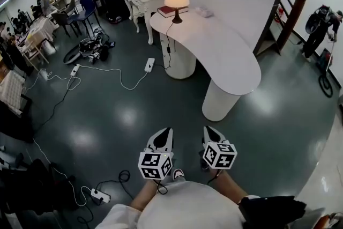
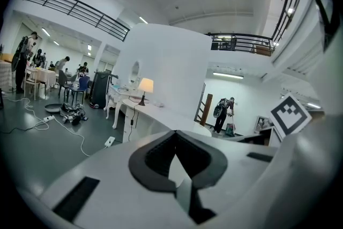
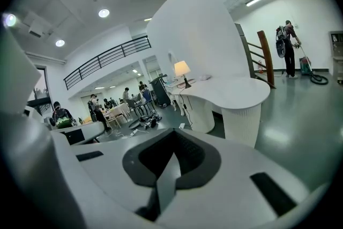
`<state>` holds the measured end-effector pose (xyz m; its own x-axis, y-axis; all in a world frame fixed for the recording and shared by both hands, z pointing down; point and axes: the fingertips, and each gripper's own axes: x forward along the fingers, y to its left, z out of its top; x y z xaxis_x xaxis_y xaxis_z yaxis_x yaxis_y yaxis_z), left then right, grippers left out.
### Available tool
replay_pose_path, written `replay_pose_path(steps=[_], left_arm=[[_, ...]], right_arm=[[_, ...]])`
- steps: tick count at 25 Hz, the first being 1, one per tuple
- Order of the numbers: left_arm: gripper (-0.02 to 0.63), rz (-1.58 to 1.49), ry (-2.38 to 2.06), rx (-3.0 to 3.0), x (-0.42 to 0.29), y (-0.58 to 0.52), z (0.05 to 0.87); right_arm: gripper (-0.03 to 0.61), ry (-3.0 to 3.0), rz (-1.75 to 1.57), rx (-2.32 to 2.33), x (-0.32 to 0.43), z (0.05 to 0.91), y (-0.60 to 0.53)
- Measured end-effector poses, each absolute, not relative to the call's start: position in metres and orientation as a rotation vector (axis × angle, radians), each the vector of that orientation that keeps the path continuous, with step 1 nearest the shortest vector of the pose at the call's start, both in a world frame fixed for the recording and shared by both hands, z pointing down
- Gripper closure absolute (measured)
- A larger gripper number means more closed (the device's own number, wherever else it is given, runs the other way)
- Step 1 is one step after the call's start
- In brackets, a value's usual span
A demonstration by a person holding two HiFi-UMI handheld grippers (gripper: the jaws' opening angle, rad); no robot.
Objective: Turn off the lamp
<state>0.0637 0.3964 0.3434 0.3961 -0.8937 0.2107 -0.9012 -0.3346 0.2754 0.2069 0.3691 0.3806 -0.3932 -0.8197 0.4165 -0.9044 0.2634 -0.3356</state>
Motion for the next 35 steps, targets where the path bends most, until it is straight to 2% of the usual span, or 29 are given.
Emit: replay_pose_path(steps=[35], left_arm=[[0.604, -0.029, -1.605, 2.197, 0.002, 0.273, 0.375]], right_arm=[[0.580, -2.315, 0.748, 1.614, 0.176, 0.396, 0.209]])
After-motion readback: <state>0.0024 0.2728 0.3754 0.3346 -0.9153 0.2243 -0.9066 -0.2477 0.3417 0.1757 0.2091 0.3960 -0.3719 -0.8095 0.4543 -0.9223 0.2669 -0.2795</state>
